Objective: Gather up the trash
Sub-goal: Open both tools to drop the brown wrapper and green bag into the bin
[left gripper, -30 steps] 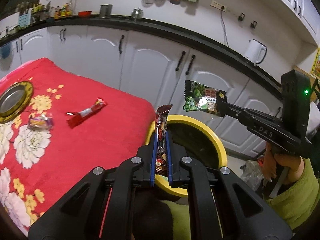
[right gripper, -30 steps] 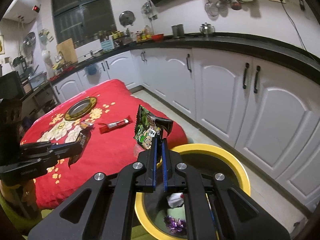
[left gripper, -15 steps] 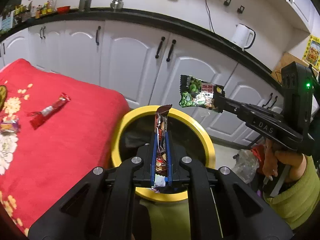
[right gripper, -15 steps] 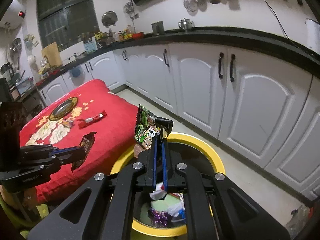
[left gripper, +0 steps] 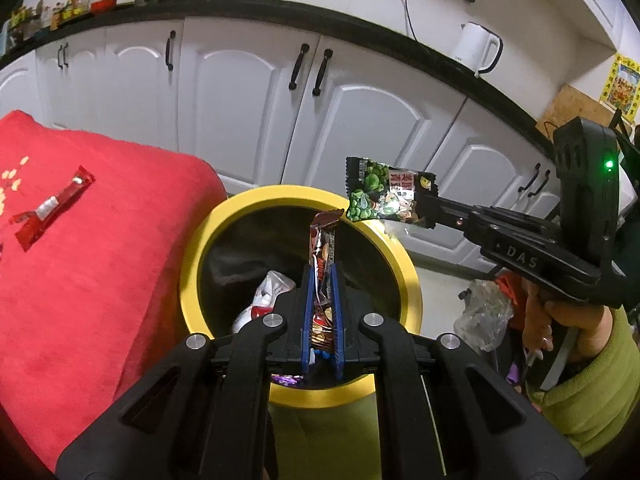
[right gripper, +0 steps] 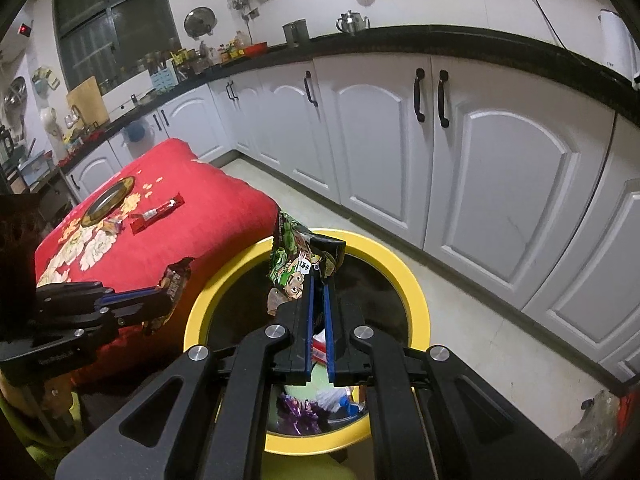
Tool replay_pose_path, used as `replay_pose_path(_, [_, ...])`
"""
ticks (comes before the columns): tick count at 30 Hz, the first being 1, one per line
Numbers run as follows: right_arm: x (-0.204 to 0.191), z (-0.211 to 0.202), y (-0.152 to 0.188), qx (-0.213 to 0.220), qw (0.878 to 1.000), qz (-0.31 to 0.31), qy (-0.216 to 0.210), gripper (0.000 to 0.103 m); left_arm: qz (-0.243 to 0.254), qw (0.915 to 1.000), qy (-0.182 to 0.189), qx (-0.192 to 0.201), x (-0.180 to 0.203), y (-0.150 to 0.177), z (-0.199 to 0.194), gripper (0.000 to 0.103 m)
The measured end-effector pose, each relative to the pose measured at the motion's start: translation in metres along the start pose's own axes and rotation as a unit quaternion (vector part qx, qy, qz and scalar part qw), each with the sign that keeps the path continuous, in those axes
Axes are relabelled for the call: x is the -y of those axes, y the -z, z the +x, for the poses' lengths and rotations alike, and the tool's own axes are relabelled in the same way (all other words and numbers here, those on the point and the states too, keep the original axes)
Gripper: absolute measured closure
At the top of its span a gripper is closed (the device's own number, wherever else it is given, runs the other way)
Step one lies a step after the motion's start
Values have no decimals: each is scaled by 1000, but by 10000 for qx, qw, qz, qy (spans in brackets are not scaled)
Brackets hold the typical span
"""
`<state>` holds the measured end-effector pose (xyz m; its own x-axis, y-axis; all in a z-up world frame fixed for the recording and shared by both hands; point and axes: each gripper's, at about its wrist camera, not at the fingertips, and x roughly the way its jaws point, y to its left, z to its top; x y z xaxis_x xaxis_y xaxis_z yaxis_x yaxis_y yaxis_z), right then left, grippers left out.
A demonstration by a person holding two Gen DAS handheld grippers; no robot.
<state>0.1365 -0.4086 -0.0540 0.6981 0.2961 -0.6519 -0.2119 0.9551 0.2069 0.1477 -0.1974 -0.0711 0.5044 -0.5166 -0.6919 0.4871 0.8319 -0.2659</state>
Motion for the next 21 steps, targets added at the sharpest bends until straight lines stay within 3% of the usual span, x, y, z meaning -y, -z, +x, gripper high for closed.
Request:
replay_pose_path(15, [13,22,4,-259,9995,153,-131,97,-323,9990,32,-309,-16,2,30,97])
replay_pose_path(18, [15,25,6,-299,9993,197,-87,94,-393,9986,-71,-343,-21,4,33,81])
replay_pose_path(20, [17,27,6,-322,9990,296,-83,76,-416,9984,-137,-347,-25,5,33,67])
replay_pose_path(21, [19,27,7,-304,9989,331,-96,74,-432,9984,-144,-340,-26,5,32,66])
